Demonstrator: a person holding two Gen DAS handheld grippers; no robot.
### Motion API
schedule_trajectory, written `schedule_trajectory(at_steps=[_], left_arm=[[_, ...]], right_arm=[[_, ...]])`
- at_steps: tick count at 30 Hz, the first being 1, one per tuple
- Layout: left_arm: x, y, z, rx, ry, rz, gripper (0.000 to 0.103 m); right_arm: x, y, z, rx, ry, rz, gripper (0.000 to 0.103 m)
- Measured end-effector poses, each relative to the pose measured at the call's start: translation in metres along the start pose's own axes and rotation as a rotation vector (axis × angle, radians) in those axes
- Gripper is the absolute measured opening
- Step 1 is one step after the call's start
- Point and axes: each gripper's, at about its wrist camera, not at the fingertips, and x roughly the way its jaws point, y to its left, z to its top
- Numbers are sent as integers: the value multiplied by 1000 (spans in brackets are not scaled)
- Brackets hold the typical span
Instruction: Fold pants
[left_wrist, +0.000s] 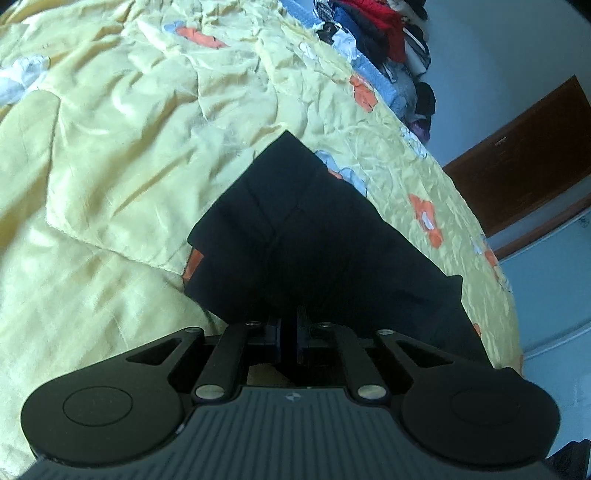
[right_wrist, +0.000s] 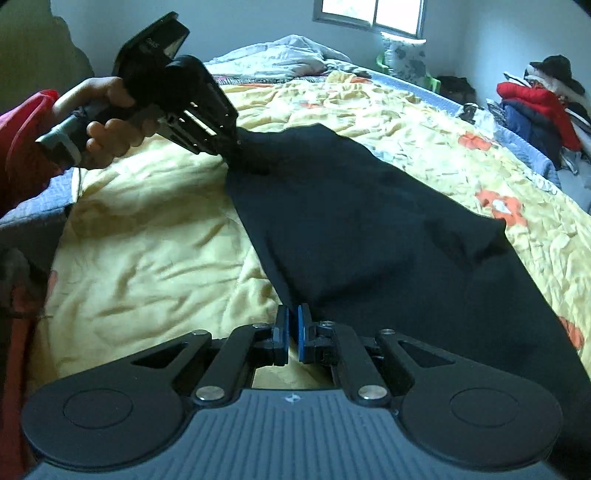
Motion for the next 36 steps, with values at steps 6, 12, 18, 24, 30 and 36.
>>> schedule_trajectory(at_steps=[6, 12, 18, 24, 30, 36], left_arm=[[-28, -12, -1, 55, -61, 98, 41], [-52, -59, -12, 255, -257, 201, 56], [-11, -137, -50, 529, -162, 14, 64], [36, -203, -129, 804, -17, -206, 69], [50, -236, -187, 1064, 2, -302, 70], [67, -255, -203, 1119, 28, -357, 70]], right_arm=[[-38, -10, -9, 116, -96, -6, 7], [-78, -50, -55, 381, -85, -204, 7], [-129, -70, -100, 582, -116, -316, 8], [-202, -131, -125, 801, -230, -744, 22], [-241, -207, -142, 928, -339, -908, 89], [-240, -280, -167, 979, -228, -954, 89]])
